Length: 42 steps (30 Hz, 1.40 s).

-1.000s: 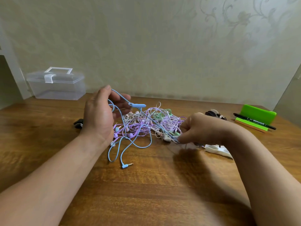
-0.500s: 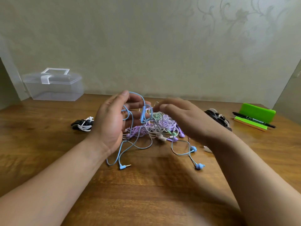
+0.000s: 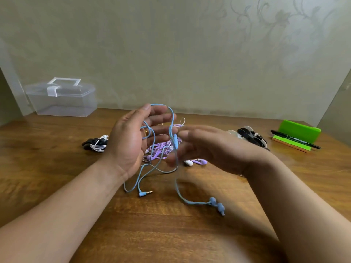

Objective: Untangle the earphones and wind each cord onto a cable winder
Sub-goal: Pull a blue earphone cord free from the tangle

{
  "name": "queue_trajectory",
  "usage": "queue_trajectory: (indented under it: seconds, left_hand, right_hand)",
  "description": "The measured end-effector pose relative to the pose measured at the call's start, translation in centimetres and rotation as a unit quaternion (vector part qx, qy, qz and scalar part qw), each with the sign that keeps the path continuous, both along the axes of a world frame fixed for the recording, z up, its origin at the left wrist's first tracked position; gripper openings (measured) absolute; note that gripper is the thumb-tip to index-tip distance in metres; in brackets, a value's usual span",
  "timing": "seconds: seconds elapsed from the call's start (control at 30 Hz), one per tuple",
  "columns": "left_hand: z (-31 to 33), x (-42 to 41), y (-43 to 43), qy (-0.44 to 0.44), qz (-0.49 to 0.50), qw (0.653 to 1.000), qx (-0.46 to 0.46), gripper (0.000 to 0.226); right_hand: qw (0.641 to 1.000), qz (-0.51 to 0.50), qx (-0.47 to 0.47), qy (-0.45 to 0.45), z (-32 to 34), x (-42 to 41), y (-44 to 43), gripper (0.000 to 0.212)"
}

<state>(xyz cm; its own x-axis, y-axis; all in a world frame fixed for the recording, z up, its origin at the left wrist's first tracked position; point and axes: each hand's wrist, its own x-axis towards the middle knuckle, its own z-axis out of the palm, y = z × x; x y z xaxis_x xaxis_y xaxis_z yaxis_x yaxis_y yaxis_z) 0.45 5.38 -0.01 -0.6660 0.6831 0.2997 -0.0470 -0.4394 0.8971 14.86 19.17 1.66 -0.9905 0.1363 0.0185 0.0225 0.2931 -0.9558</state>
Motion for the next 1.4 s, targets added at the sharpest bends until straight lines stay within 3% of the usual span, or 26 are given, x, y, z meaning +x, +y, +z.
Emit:
queue_trajectory:
  seconds: [0.13, 0.23, 0.33, 0.4, 0.47, 0.53, 0.57, 0.6, 0.7, 0.77, 0.87, 0.97, 1.07, 1.17, 1.23, 1.27, 1.3, 1.33, 1.37, 1.4]
  left_hand:
    - [0.1, -0.3, -0.2, -0.002, 0.016, 1.000, 0.015, 0.038]
    - [0.0, -0.6, -0.3, 0.043, 0.103, 0.993, -0.027, 0.040]
    - [-0.1, -1.1, -0.4, 0.110, 0.189, 0.969, -0.116, 0.053]
    - [-0.4, -1.2, -0.4, 0.204, 0.173, 0.934, -0.235, 0.051]
    - [-1.2, -1.0, -0.1, 0.324, 0.132, 0.867, -0.354, 0.047]
    - [-1.9, -0.4, 0.2, 0.438, 0.154, 0.797, -0.385, 0.036]
    - [-1.9, 0.1, 0.1, 0.474, 0.191, 0.781, -0.360, 0.034]
    - [-1.8, 0.3, 0.1, 0.489, 0.226, 0.784, -0.309, 0.036]
    - [-1.1, 1.5, -0.3, 0.470, 0.225, 0.848, -0.096, 0.017]
    - [-1.1, 2.8, -0.5, 0.458, 0.188, 0.868, -0.041, 0.036]
    - [-1.4, 4.2, -0.6, 0.462, 0.185, 0.867, 0.007, 0.054]
    - [-1.7, 4.7, -0.3, 0.435, 0.139, 0.890, -0.004, 0.039]
    - [-2.1, 5.3, 0.6, 0.314, 0.018, 0.944, -0.101, 0.035]
    - [-2.0, 5.0, 1.2, 0.253, -0.074, 0.954, -0.144, 0.020]
    - [-1.7, 4.5, 0.9, 0.198, -0.120, 0.964, -0.129, 0.021]
    - [-1.4, 4.2, 0.6, 0.162, -0.140, 0.970, -0.118, 0.025]
    - [-1.0, 3.9, 0.3, 0.136, -0.155, 0.972, -0.111, 0.028]
    - [-0.6, 3.5, 0.0, 0.128, -0.158, 0.973, -0.110, 0.031]
    - [-0.3, 3.0, -0.3, 0.131, -0.159, 0.972, -0.113, 0.033]
    - [-0.1, 2.6, -0.4, 0.138, -0.163, 0.970, -0.118, 0.034]
  right_hand:
    - [0.998, 0.027, -0.004, -0.060, -0.3, 0.3, 1.0, 0.048]
    - [0.995, 0.019, 0.025, -0.098, 0.6, 1.4, 1.7, 0.036]
    - [0.996, -0.022, -0.058, -0.059, 1.3, 2.1, 2.6, 0.041]
    - [0.991, -0.011, -0.131, -0.019, 1.4, 2.3, 3.1, 0.050]
    - [0.982, 0.015, -0.188, 0.015, 1.6, 2.1, 3.2, 0.042]
    - [0.972, 0.023, -0.232, 0.032, 1.7, 1.8, 3.0, 0.029]
    - [0.966, 0.020, -0.254, 0.037, 1.7, 1.5, 2.7, 0.024]
    - [0.961, 0.012, -0.275, 0.041, 1.7, 1.3, 2.4, 0.019]
    - [0.949, -0.018, -0.308, 0.061, 1.6, 0.5, 1.4, 0.014]
    - [0.943, -0.036, -0.316, 0.097, 1.6, 0.0, 0.8, 0.011]
    - [0.922, -0.062, -0.354, 0.142, 1.9, -0.4, 0.0, 0.017]
    - [0.900, -0.061, -0.395, 0.173, 2.2, -0.5, -0.5, 0.019]
    - [0.877, -0.065, -0.425, 0.214, 2.2, -0.8, -0.8, 0.029]
    - [0.862, -0.111, -0.424, 0.255, 1.9, -1.3, -0.8, 0.029]
    - [0.889, -0.166, -0.353, 0.238, 1.7, -1.0, -0.3, 0.020]
    - [0.922, -0.224, -0.237, 0.209, 1.6, -0.6, 0.1, 0.015]
    - [0.941, -0.290, -0.059, 0.161, 1.5, -0.1, 0.7, 0.020]
    - [0.923, -0.345, 0.135, 0.105, 1.4, 0.4, 1.3, 0.032]
    - [0.879, -0.377, 0.282, 0.068, 1.3, 0.8, 1.8, 0.045]
    - [0.846, -0.388, 0.359, 0.064, 1.3, 1.0, 2.0, 0.053]
